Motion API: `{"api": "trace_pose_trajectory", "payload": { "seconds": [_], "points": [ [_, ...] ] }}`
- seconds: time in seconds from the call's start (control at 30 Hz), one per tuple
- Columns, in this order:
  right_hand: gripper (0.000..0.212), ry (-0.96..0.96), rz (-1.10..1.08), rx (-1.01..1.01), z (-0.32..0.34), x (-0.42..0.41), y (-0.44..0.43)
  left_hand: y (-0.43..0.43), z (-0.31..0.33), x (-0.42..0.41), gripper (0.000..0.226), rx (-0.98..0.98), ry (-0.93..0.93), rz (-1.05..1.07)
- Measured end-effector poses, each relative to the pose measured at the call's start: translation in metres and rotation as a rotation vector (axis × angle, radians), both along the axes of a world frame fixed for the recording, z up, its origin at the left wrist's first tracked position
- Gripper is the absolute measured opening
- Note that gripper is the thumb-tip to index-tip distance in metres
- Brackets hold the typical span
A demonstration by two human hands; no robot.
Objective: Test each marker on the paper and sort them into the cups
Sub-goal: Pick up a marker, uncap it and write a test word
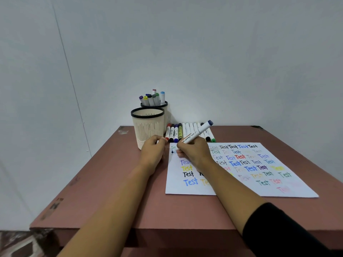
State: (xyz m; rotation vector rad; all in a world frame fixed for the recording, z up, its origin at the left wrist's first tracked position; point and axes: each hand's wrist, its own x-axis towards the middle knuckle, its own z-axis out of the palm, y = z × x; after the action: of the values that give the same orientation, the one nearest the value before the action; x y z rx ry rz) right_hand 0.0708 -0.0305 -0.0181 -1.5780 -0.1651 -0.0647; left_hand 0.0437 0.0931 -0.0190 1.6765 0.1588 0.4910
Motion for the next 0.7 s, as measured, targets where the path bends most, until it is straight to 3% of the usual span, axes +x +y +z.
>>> {"api": "trace_pose_trajectory", "payload": {
  "seconds": [0.7],
  "points": [
    [0.008, -0.017, -0.029, -0.037, -0.0009, -0.0017, 0.0016, -0.0023, 0.0031, -0.0035, 0.017, -0.014, 0.01, -0.011]
  ]
}}
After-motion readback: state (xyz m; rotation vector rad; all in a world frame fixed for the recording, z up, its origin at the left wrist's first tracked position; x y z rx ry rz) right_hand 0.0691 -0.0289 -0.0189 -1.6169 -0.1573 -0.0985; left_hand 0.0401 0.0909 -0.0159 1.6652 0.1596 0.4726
